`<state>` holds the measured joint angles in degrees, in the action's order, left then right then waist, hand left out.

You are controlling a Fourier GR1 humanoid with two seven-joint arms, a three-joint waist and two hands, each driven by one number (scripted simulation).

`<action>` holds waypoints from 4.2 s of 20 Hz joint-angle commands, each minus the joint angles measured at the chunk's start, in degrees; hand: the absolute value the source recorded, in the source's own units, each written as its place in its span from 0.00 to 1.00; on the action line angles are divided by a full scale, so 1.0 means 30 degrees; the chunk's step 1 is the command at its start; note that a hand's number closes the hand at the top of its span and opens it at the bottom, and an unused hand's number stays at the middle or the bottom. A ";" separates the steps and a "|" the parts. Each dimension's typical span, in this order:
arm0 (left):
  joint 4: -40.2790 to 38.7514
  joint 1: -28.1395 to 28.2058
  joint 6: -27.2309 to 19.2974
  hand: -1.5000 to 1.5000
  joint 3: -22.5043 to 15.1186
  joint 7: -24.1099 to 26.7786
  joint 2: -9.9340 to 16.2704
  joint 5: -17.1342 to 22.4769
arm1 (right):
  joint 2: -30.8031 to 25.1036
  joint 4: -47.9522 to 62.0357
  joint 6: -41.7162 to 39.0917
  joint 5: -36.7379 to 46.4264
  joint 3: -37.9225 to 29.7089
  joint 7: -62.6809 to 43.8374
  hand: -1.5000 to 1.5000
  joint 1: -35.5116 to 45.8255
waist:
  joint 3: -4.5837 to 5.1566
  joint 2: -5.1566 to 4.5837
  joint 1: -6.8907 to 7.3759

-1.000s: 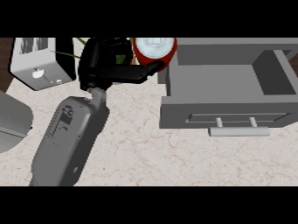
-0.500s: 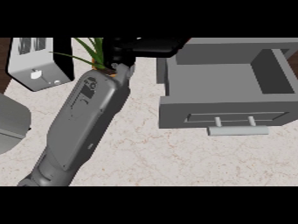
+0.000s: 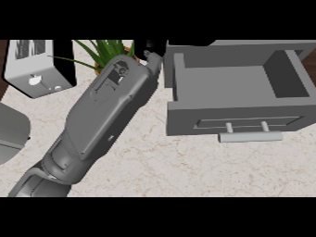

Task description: Pick up the can, place it into the drawer and close the drawer

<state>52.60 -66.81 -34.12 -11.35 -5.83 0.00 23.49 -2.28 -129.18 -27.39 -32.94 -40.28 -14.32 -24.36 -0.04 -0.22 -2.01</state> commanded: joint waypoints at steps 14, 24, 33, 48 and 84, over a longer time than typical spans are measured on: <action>-0.6224 -0.4293 -0.1726 1.00 -0.3489 0.2758 0.0001 0.5507 | -0.0227 0.0342 0.0250 0.0805 0.0817 -0.0314 0.00 0.1640 | -0.0030 -0.0229 -0.0806; -0.8516 -0.4531 -0.1551 1.00 -0.5384 0.3720 0.0000 0.7277 | -0.0287 -0.1016 0.0713 0.0202 0.0875 -0.1662 0.00 0.1273 | -0.0025 -0.0304 -0.1059; -0.8935 -0.5178 -0.3184 0.00 -0.6781 0.3521 0.0001 0.8967 | 0.0309 -0.0636 0.0454 0.1210 0.1128 -0.0779 0.00 0.1807 | -0.0035 -0.0285 -0.1094; -0.9119 -0.4423 -0.3485 0.00 -0.7501 0.6043 0.0001 1.1055 | -0.0474 -0.1876 -0.0667 0.2771 0.0110 0.0869 0.00 0.2069 | -0.0034 -0.0396 -0.1435; -0.6474 -0.3903 -0.3810 0.00 -0.7406 0.5216 0.1677 1.0610 | -0.2146 1.0112 0.6188 2.8884 1.3350 0.6786 0.00 1.4131 | 0.0008 0.0014 0.1227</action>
<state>31.57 -80.12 -45.96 -33.37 10.61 3.10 56.63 -7.46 -107.97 -12.65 48.56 -2.23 2.54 15.22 0.01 -0.18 1.57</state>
